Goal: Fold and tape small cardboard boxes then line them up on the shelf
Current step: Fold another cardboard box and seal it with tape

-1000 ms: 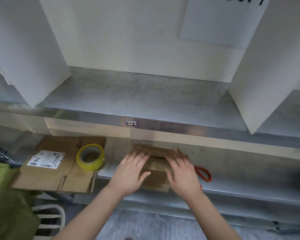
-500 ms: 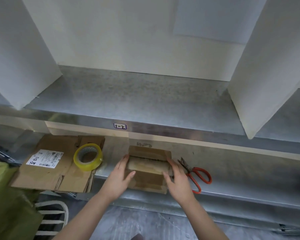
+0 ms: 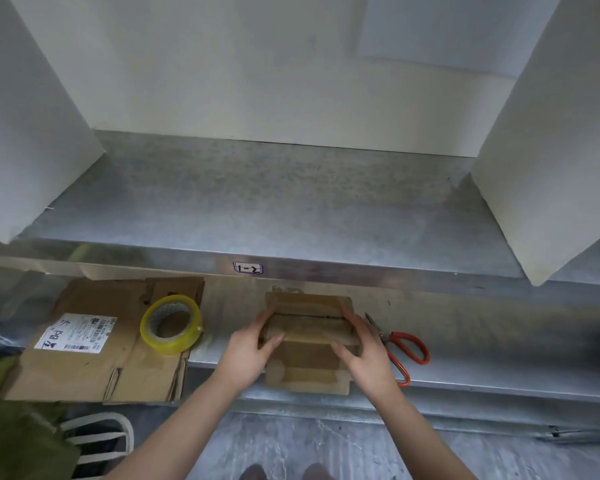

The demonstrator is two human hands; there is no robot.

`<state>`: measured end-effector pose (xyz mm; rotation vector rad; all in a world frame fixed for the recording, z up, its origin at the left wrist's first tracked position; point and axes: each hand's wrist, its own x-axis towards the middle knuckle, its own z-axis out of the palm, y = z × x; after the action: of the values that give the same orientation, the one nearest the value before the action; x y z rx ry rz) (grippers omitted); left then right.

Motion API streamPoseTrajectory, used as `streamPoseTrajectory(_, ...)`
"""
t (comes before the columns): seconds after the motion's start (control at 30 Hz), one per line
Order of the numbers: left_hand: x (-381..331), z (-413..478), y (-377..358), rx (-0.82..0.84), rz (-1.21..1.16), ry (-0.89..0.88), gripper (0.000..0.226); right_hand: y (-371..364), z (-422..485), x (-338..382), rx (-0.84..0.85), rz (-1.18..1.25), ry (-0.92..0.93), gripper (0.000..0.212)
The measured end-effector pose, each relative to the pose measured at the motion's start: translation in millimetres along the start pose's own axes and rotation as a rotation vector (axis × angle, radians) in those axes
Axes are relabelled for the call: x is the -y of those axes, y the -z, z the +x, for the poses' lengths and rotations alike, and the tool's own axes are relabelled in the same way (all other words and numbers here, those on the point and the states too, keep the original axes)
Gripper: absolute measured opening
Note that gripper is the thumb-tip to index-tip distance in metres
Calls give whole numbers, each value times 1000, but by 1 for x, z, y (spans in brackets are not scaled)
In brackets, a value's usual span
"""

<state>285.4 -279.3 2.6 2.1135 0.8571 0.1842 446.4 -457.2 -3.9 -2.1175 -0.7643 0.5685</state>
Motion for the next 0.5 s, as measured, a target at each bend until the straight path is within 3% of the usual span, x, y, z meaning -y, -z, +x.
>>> streamPoseTrajectory(0.13,2,0,4,8,-54,-20,59,-6,-1,-3,-12,61,-21,59)
streamPoseTrajectory(0.33,3,-6,-3,87,132,-66,59,-18,-10,-3,1,-52,12,64)
streamPoseTrajectory(0.5,4,-8,-7,117,120,-108,47,-21,-9,2,-14,-61,-6,55)
